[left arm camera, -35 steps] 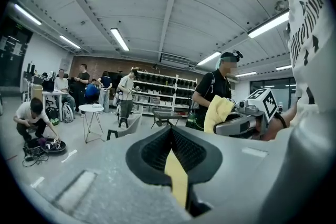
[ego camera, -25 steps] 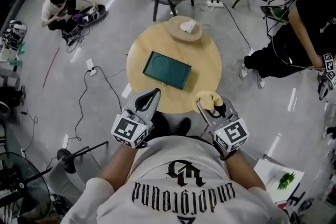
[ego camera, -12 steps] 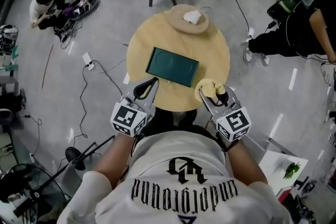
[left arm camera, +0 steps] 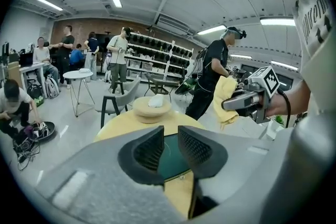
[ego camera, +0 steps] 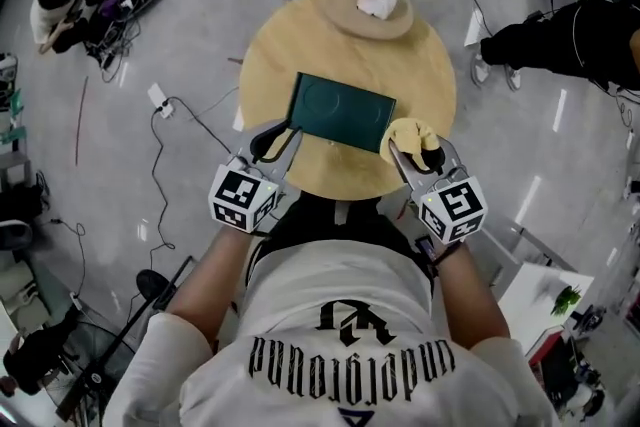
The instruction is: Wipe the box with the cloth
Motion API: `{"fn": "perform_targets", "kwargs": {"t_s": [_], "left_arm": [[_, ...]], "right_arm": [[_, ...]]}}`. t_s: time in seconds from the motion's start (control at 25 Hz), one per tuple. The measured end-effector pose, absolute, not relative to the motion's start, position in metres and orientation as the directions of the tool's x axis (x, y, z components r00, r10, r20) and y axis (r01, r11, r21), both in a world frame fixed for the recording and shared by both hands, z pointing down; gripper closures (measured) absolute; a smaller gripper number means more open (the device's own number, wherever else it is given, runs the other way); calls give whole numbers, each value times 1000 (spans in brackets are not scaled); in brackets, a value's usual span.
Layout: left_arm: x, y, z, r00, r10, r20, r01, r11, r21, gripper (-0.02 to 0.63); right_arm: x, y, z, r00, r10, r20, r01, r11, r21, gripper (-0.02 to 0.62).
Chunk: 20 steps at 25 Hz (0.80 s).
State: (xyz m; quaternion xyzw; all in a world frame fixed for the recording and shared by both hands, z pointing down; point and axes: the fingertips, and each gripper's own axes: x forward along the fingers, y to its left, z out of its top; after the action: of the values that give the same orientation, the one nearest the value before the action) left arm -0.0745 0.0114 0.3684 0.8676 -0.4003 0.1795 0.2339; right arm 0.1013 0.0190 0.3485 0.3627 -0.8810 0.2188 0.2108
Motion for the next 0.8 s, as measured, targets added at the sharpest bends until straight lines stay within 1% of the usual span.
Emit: {"fn": "perform_targets", "kwargs": {"t_s": [0.04,0.28,0.52,0.8], "left_arm": [[-77,10,377,618,-599,510,-775,-571,269,514],[-93,0,443,615,-517,596,-772,-550,319,435],[-102,-6,501,611,-440,658,-769,-529,360,385],[-105,-12,549,637,-344,690,-739,-530,417,380]], "right_arm": [[101,16,356,-634,-551,542,-743,629,-229,460],[103,7,402,-569,-549,612,-790,571,-223,460],[108,0,457,-512,-519,684,-821,529,-213,460],[100,-13,502,-472,-467,748,-823,538,-184,460]]}}
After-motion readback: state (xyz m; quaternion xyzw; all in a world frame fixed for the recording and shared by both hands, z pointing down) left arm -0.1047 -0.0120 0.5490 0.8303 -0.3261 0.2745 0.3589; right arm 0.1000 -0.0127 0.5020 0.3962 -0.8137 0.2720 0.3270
